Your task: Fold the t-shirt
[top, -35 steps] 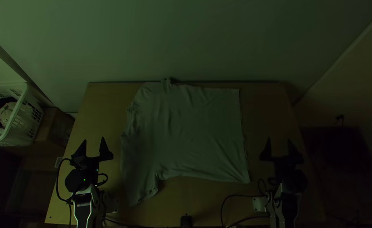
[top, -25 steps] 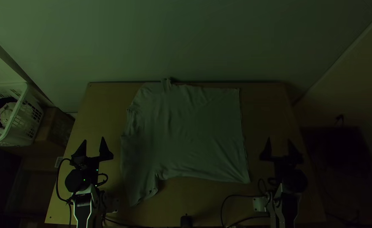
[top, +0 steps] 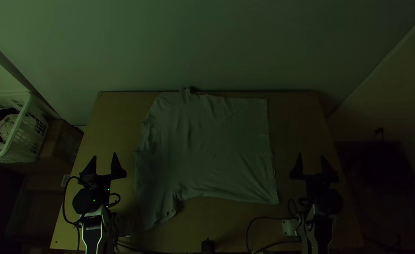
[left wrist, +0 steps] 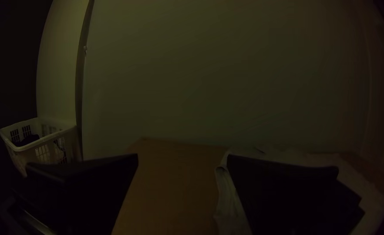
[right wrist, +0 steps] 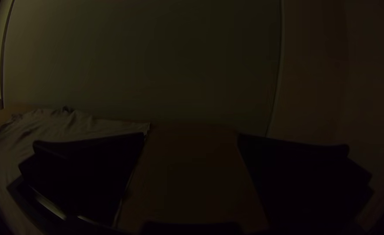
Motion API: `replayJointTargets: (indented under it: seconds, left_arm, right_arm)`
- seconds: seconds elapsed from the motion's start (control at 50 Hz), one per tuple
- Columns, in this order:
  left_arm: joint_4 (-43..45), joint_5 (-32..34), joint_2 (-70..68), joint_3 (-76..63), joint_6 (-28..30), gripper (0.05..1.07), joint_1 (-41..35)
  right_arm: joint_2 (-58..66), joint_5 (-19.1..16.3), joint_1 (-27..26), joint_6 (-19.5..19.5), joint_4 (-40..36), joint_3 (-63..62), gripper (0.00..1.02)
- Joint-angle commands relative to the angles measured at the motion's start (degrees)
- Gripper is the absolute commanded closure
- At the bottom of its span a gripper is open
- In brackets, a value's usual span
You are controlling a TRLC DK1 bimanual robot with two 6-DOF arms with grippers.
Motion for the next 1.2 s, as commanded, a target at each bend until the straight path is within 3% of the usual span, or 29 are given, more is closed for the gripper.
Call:
replayJointTargets:
  seconds: [0.0, 0.36, 0.6, 0.78, 1.04, 1.18]
  left_arm:
    - [-1.2, 0.3, -0.3, -2.6, 0.0, 0.09, 0.3]
    - [-1.2, 0.4, -0.3, -2.6, 0.0, 0.09, 0.3]
    - [-1.9, 1.1, -0.1, -2.5, 0.5, 0.09, 0.8]
    - [-1.4, 1.1, -0.2, -2.3, 0.3, 0.09, 2.6]
    - [-3.3, 0.8, 0.2, 3.5, 0.4, 0.09, 2.5]
    - [-3.8, 0.9, 2.5, 7.1, 0.5, 0.09, 1.2]
  right_arm:
    - [-0.2, 0.0, 0.4, 0.2, -0.9, -0.7, 0.04]
    - [-0.2, -0.1, 0.4, 0.2, -0.9, -0.7, 0.04]
    - [-0.3, 0.8, 0.6, 2.9, -1.0, -0.7, 0.04]
    - [-0.3, 3.2, -0.4, 2.2, 0.6, 0.1, 0.04]
    - [0.8, 3.1, -0.3, 1.3, 0.0, 6.2, 0.04]
    - [6.8, 3.1, 0.0, -0.2, 4.7, 10.7, 0.04]
